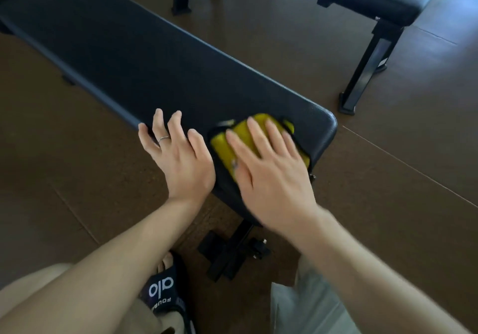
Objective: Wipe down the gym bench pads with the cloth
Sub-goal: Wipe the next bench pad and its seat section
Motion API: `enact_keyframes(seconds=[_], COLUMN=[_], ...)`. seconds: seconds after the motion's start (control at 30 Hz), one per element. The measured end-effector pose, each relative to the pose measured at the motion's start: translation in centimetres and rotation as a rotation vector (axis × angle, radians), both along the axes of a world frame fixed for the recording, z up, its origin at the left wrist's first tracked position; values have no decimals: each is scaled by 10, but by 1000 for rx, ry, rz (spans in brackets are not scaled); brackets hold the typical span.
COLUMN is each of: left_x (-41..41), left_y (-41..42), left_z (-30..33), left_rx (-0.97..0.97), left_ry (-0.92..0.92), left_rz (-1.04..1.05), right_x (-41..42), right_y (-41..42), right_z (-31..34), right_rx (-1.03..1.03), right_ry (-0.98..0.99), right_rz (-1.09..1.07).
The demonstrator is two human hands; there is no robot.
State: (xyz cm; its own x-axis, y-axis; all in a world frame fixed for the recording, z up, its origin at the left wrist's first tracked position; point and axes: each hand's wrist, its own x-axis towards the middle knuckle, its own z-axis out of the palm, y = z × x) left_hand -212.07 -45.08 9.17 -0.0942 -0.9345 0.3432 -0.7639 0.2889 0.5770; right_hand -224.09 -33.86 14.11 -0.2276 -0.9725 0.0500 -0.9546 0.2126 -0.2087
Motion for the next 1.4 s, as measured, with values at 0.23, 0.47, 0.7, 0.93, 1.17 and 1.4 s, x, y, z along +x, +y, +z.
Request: enact_keyframes(seconds=[0.23, 0.47, 0.7, 0.93, 1.17, 1.4], left_x=[-2, 3, 1, 0, 0, -2], left_y=[0, -3, -5, -8, -8, -5], left_z=[14, 15, 20, 19, 15, 14], left_rx=[-156, -282, -329, -289, -299, -266], left_ry=[-65, 35, -74, 1, -6, -5], left_rz=[-139, -325, -395, -385, -396, -376], right_x=[-52, -14, -17, -53, 31, -87], right_y=[-19, -15, 23, -28, 31, -36], right_z=[-5, -7, -13, -19, -31, -23], right_rx=[13, 0, -34, -104, -191, -290], right_ry=[35, -3, -10, -155, -258, -506], right_rz=[-70, -245, -107, -529, -451, -698])
